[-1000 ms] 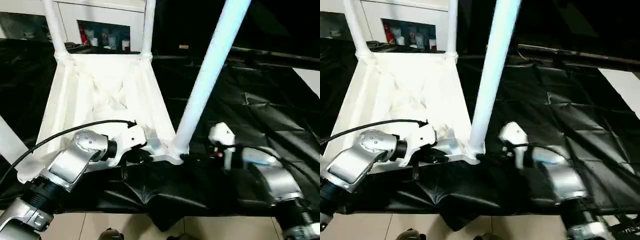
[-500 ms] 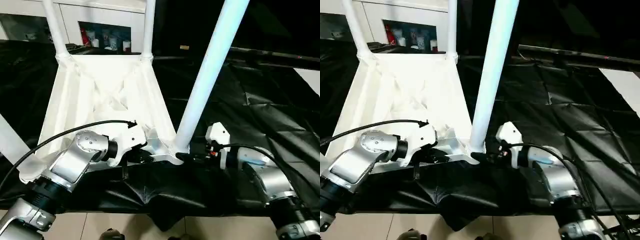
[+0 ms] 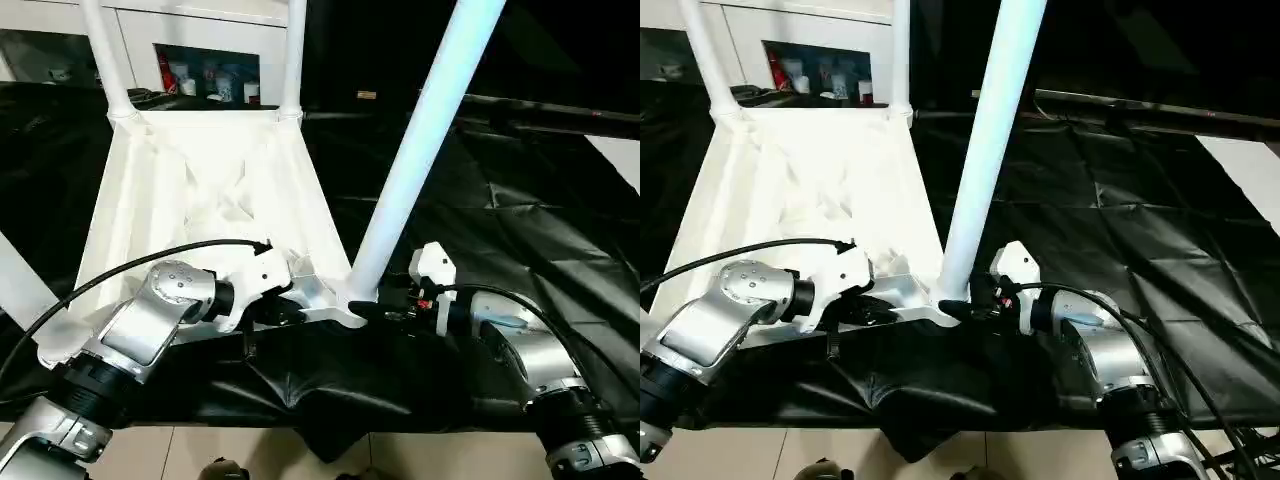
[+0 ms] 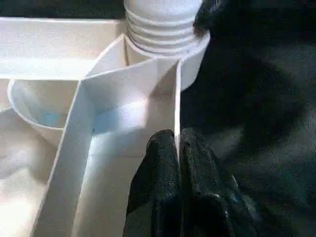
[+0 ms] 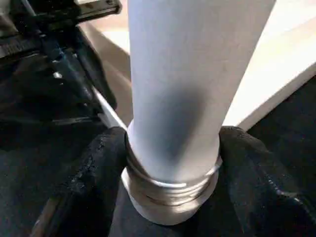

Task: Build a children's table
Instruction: Rotate leg to tighten

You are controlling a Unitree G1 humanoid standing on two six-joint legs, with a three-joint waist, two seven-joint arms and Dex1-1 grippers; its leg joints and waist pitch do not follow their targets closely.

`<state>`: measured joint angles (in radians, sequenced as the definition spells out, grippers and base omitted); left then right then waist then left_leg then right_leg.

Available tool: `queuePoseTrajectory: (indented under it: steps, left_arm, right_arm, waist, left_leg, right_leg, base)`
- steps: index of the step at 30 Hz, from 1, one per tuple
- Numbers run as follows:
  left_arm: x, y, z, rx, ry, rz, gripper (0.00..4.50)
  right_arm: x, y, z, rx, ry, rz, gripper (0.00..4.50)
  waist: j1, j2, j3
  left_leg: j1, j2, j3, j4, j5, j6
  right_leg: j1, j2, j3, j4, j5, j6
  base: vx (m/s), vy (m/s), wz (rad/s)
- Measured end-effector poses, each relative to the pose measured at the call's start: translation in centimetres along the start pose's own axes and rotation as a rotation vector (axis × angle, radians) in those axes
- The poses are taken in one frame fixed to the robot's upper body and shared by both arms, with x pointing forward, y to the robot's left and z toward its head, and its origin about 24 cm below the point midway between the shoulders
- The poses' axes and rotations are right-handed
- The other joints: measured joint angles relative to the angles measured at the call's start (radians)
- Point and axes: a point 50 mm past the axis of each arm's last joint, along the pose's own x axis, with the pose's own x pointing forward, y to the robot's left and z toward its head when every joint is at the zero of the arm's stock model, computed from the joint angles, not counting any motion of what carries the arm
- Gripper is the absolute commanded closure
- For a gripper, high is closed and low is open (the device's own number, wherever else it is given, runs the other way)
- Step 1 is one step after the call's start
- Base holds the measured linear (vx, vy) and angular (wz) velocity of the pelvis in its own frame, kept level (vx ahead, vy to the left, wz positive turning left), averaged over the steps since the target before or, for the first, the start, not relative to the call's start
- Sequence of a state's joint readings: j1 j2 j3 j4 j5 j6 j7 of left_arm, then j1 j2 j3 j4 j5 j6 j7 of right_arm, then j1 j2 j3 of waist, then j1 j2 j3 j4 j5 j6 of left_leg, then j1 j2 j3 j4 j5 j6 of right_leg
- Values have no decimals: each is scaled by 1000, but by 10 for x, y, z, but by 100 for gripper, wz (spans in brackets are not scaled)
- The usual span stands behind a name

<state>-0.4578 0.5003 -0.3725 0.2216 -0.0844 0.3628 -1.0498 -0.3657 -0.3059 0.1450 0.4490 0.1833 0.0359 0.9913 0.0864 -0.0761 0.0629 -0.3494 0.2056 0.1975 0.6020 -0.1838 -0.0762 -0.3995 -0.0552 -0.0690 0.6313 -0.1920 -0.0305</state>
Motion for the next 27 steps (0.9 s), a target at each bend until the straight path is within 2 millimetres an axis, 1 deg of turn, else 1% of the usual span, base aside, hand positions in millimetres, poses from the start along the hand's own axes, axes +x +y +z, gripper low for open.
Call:
queuePoseTrajectory:
  steps: [3, 6, 8, 10, 13, 14, 15, 17, 18, 21, 22, 24, 25, 27]
  left_arm:
    - [12, 8, 5, -35, -33, 87, 450]
    - [28, 14, 13, -71, -56, 154, 450]
    - [46, 19, 22, -95, -58, 209, 450]
    - [53, 21, 26, -106, -59, 230, 450]
    - [62, 21, 27, -117, -50, 245, 450]
    - [63, 21, 27, -116, -49, 244, 450]
    - [64, 21, 26, -116, -50, 243, 450]
    - [64, 21, 26, -112, -52, 234, 450]
    - [63, 21, 26, -105, -53, 229, 450]
    - [57, 20, 23, -79, -57, 187, 450]
    - [54, 20, 22, -63, -61, 161, 450]
    - [49, 19, 19, -41, -65, 115, 450]
    - [45, 17, 17, -21, -67, 77, 450]
    - [40, 14, 15, 0, -72, 33, 450]
  right_arm:
    - [9, -9, -1, 37, -18, -151, 185]
    - [17, -13, -5, 107, -52, -318, 185]
    - [29, -16, -5, 154, -67, -456, 185]
    - [33, -18, -3, 158, -60, -519, 185]
    - [38, -20, -3, 143, -37, -569, 185]
    - [39, -20, -3, 138, -34, -569, 150]
    - [38, -20, -4, 137, -34, -569, 150]
    - [38, -21, -4, 133, -36, -560, 113]
    - [36, -21, -4, 129, -36, -547, 106]
    - [24, -25, -4, 92, -22, -426, 94]
    - [17, -26, -4, 71, -13, -382, 94]
    - [8, -26, -3, 32, 11, -301, 94]
    - [0, -25, -2, 2, 27, -245, 94]
    - [-8, -23, -2, -20, 44, -169, 94]
  waist:
    - [-3, 0, 0]
    - [0, -1, -2]
    - [1, 1, -5]
    - [1, 1, -7]
    - [2, 5, -16]
    - [3, 8, -19]
    - [2, 9, -20]
    - [3, 10, -21]
    - [2, 10, -21]
    - [2, 12, -21]
    - [5, 13, -20]
    - [7, 15, -20]
    - [9, 15, -20]
    - [11, 15, -20]
  left_leg:
    - [0, 0, 0, 1, 0, 0]
    - [1, -1, 0, 1, 0, 0]
    - [0, -2, 0, 1, 0, 0]
    - [0, -3, 0, 0, 0, 0]
    - [0, -3, 0, -1, -1, 1]
    - [0, -3, 0, -1, -1, 2]
    - [0, -3, 0, -1, -1, 2]
    - [0, -3, -1, -1, -1, 2]
    - [0, -3, -1, -1, -1, 2]
    - [-1, -3, 0, -3, -1, 2]
    - [-2, -3, 0, -4, -1, 2]
    - [-2, -3, 0, -4, -2, 3]
    - [-2, -3, 0, -5, -2, 3]
    - [-2, -3, 0, -5, -3, 4]
  right_leg:
    - [0, -1, 0, 0, 1, 0]
    - [0, -1, 0, 0, 1, 1]
    - [0, -2, 0, 0, 1, 1]
    - [0, -3, 0, -1, 1, 1]
    - [0, -3, 0, -2, 0, 2]
    - [1, -3, 0, -3, 0, 2]
    - [1, -3, 0, -3, 0, 2]
    - [1, -3, -1, -3, 0, 2]
    - [1, -3, -1, -3, 0, 2]
    - [0, -3, -1, -4, 0, 2]
    - [0, -3, -1, -5, 0, 2]
    - [0, -3, -1, -5, -1, 3]
    - [-1, -3, -2, -5, -2, 4]
    - [0, -3, -1, -5, -2, 3]
  base:
    - [0, 0, 0]
    - [0, 0, 0]
    - [0, 0, 0]
    - [0, 0, 0]
    - [0, 0, 0]
    - [0, 0, 0]
    - [0, 0, 0]
    - [0, 0, 0]
    - [0, 0, 0]
    - [0, 0, 0]
    - [0, 0, 0]
    - [0, 0, 0]
    - [0, 0, 0]
    - [0, 0, 0]
